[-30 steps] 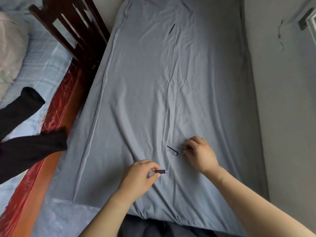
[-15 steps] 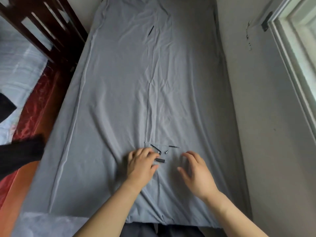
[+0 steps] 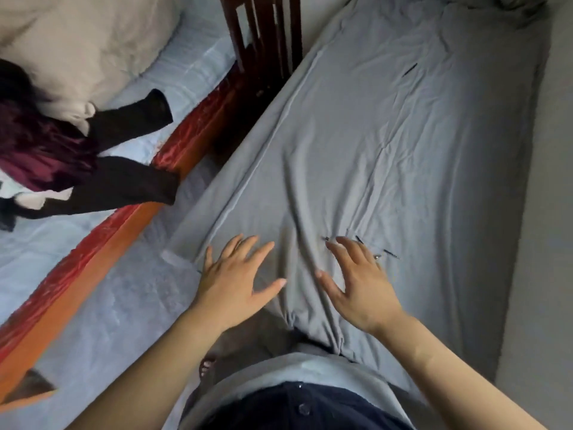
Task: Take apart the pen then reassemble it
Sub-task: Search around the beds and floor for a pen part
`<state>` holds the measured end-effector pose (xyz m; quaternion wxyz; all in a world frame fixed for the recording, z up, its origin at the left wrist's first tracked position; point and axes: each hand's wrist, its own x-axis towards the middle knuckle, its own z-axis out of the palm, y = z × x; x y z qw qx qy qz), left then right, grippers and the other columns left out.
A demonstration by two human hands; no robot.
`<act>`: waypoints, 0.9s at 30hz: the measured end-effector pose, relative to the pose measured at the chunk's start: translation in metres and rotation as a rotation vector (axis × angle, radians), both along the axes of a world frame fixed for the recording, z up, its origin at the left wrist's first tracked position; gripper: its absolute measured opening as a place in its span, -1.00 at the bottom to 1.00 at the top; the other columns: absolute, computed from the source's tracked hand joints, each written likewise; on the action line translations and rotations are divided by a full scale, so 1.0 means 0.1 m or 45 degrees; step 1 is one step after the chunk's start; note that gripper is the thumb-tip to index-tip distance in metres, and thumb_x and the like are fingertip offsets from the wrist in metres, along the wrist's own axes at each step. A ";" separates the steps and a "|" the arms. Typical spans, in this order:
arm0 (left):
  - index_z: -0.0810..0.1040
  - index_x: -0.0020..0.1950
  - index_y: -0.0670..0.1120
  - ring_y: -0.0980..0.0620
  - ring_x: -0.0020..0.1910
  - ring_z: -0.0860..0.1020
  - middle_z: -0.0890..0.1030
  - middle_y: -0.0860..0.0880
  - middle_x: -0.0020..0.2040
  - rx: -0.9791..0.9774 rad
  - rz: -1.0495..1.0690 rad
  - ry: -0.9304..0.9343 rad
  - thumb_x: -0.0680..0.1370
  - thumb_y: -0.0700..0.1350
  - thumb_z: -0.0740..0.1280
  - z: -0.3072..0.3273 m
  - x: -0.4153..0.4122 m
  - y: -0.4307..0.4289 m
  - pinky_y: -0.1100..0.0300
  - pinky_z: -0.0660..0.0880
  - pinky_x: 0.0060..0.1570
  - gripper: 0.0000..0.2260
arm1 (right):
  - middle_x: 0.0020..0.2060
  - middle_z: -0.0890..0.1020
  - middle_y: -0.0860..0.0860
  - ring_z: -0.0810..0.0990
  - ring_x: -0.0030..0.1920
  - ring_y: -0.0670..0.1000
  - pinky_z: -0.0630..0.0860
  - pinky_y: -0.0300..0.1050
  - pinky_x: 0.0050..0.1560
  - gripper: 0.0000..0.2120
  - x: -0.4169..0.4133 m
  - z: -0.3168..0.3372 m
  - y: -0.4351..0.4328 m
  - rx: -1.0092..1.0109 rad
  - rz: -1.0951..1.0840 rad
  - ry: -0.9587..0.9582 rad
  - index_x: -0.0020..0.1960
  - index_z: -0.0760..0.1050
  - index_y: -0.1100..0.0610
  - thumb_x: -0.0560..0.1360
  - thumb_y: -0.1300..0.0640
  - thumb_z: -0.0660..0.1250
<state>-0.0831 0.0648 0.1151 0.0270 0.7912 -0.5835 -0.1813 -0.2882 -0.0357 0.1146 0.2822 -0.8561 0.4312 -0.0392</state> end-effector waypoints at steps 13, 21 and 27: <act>0.26 0.40 0.10 0.00 0.42 0.27 0.36 0.02 0.42 -0.311 0.555 0.064 0.41 0.38 0.02 0.53 1.41 2.22 -0.25 0.28 0.31 -0.37 | 0.40 0.33 0.03 0.25 0.41 0.05 0.31 0.04 0.37 -0.44 1.99 0.49 1.63 -0.031 0.502 -0.115 0.38 0.24 0.03 0.48 -0.23 0.08; 0.27 0.40 0.11 0.00 0.41 0.29 0.38 0.04 0.42 -0.282 0.709 -0.049 0.41 0.41 0.01 0.51 2.37 3.13 -0.13 0.24 0.38 -0.35 | 0.40 0.33 0.04 0.27 0.40 0.05 0.23 0.00 0.39 -0.37 3.16 0.46 2.39 -0.061 0.653 -0.105 0.40 0.22 0.03 0.45 -0.30 -0.01; 0.24 0.38 0.13 0.00 0.40 0.29 0.38 0.04 0.41 -0.308 0.791 -0.040 0.42 0.39 0.03 0.46 2.97 3.16 -0.15 0.22 0.34 -0.39 | 0.41 0.33 0.02 0.26 0.41 0.06 0.29 0.14 0.40 -0.36 3.71 0.38 2.44 -0.035 0.692 -0.089 0.38 0.20 -0.03 0.43 -0.36 -0.05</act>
